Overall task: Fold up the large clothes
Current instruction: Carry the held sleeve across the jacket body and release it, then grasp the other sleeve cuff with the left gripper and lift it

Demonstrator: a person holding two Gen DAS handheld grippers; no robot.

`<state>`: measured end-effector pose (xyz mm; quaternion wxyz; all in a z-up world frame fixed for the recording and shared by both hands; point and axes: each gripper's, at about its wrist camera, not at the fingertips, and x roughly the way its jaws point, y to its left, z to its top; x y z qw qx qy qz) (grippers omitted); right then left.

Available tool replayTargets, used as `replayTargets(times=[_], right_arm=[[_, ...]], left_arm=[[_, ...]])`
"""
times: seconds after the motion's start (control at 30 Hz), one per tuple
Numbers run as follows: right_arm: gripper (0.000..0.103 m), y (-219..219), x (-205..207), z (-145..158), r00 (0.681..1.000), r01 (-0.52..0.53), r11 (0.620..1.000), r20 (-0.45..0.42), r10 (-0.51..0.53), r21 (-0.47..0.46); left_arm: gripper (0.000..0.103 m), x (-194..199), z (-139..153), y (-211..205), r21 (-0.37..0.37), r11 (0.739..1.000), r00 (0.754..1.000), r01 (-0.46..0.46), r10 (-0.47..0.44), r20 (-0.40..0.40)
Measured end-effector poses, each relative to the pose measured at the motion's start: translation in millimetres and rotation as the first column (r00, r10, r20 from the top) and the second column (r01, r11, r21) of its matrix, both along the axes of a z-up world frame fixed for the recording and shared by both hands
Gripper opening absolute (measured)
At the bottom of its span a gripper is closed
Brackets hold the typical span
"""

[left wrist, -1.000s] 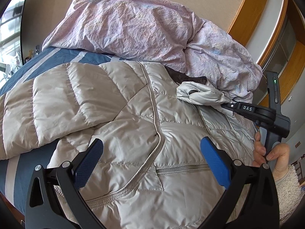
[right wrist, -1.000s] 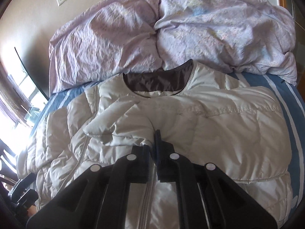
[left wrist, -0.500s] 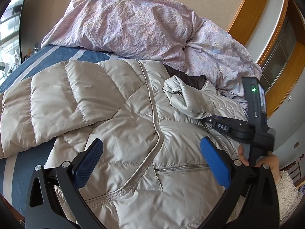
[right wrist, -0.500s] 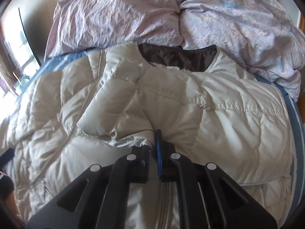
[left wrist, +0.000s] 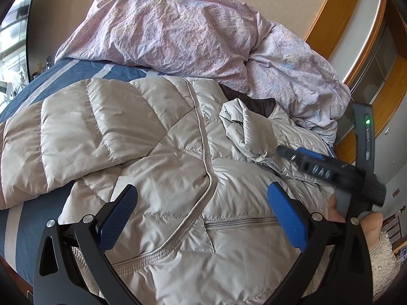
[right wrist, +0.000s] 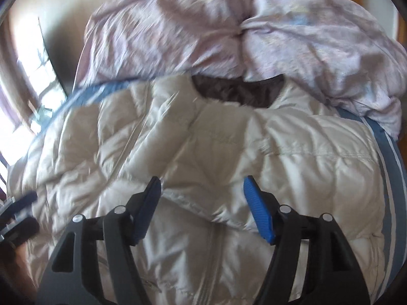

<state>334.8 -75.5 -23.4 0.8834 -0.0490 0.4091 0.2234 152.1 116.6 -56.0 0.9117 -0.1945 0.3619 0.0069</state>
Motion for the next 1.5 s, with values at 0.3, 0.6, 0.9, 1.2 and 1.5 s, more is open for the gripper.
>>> replayTargets(times=[0.3, 0.6, 0.9, 1.2, 1.5], right_arm=[[0.056, -26, 43, -12, 0.973, 0.228, 0.972, -0.017, -0.229, -0.055], [0.061, 11, 55, -51, 0.974, 0.212, 0.952, -0.026, -0.223, -0.223], [0.062, 13, 60, -52, 0.974, 0.199, 0.947, -0.059, -0.22, -0.253], [0.07, 9, 69, -50, 0.967, 0.201, 0.949, -0.106, -0.232, -0.243], [0.072, 6, 71, -49, 0.962, 0.208, 0.951, -0.13, -0.242, -0.228]], left_arm=[[0.102, -1, -2, 5, -0.024, 1.0, 1.0, -0.009, 0.009, 0.006], [0.102, -3, -3, 14, -0.013, 0.999, 0.999, -0.042, 0.042, 0.003], [0.102, -51, 0, 79, 0.002, 0.974, 0.974, -0.225, 0.225, 0.037], [0.102, -117, -36, 174, -0.149, 0.862, 0.874, -0.485, 0.468, -0.132], [0.093, -138, -54, 211, -0.289, 0.73, 0.784, -0.619, 0.596, -0.174]])
